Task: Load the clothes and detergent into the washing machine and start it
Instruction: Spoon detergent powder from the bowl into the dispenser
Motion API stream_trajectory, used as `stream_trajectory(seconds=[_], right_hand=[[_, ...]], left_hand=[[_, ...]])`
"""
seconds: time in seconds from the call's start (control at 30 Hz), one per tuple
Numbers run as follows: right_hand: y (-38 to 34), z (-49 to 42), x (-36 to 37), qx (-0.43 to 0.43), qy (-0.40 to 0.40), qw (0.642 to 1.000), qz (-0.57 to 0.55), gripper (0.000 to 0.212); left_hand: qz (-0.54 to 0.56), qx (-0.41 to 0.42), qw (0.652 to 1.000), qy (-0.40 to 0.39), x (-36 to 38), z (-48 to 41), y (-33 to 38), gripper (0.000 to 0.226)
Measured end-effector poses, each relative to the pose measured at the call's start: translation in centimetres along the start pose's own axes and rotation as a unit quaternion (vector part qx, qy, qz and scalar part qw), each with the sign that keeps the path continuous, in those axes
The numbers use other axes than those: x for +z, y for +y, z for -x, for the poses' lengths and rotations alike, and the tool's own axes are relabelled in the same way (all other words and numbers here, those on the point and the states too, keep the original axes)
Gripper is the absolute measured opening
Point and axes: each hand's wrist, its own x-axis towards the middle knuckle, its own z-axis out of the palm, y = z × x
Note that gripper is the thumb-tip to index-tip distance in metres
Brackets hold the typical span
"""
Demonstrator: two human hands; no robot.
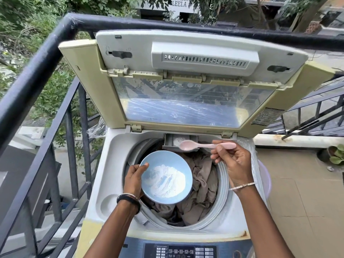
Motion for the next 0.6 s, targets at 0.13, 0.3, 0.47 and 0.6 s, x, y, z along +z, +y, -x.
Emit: stream_trajectory(seconds=[0.13, 0.3, 0.47, 0.6], right_hand=[[-0.4, 2.1, 0.3, 0.048, -0.119, 0.989, 0.079, 0.01], [0.2, 3.5, 0.4, 0.065, -0.16, 0.976, 0.13, 0.008], [0.3, 3.7, 0.5, 0.093, -0.14, 0.981, 0.099, 0.01], [1.0, 3.7, 0.2, 0.158, -0.091, 0.983, 0.034, 0.017]], left_hand=[[-0.022, 0.04, 0.999, -0.007, 0.2, 0.6, 0.5, 0.02], [-0.057, 0.085, 0.995, -0.022, 0.2, 1.5, 1.1, 0.02], [-0.063, 0.113, 0.991, -0.039, 0.1, 2.1, 1.4, 0.018], [-0.05, 0.1, 0.993, -0.041, -0.4, 2.4, 1.6, 0.024]])
